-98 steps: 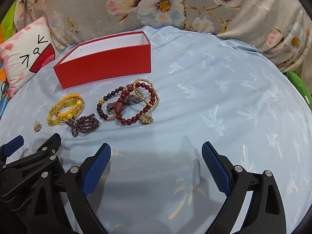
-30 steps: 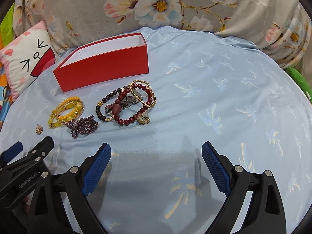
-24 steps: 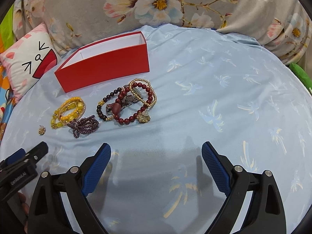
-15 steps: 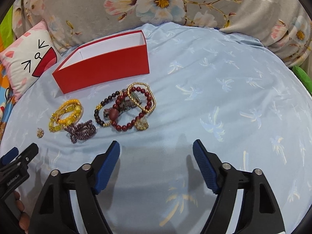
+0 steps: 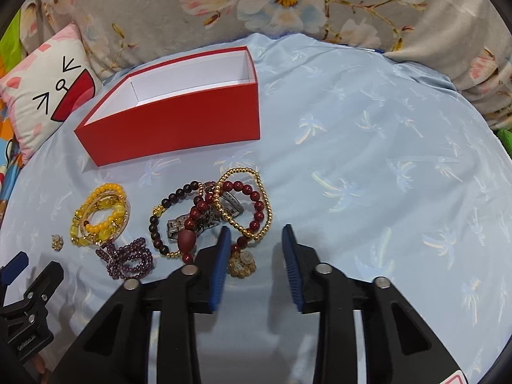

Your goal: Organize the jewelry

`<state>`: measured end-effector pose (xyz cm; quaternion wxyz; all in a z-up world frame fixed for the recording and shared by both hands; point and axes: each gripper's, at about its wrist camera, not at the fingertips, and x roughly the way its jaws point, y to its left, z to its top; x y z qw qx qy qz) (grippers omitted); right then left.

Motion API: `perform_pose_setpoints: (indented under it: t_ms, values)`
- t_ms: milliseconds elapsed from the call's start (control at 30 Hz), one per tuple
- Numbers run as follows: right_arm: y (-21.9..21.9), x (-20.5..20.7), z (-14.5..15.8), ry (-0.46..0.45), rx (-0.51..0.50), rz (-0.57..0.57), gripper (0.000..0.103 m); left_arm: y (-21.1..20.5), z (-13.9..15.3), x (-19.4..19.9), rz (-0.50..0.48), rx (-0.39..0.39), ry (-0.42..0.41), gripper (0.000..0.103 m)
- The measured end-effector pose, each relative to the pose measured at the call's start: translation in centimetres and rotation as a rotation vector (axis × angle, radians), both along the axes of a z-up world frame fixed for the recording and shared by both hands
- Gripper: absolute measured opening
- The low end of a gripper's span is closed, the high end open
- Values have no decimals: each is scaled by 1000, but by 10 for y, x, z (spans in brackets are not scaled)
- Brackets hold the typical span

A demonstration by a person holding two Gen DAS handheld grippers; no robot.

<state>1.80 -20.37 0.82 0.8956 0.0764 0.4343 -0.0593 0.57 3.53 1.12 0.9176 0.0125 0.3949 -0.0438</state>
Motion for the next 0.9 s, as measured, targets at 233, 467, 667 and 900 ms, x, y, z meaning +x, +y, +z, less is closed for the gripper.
perform_pose_setpoints:
  t_ms: [233, 467, 667, 900]
  values:
    - [-1, 7, 1, -14, 10, 7, 3, -1, 2, 8, -12, -17, 13, 95]
    - [-12, -11, 17, -56, 52, -17, 3, -9, 9, 19, -36, -53, 18, 89]
    - [-14, -28, 23, -58, 44, -21, 3, -28, 10, 33, -69, -67, 29, 85]
    - [-19, -29, 17, -35, 80, -23, 3, -58, 1, 50, -122, -39, 61, 86]
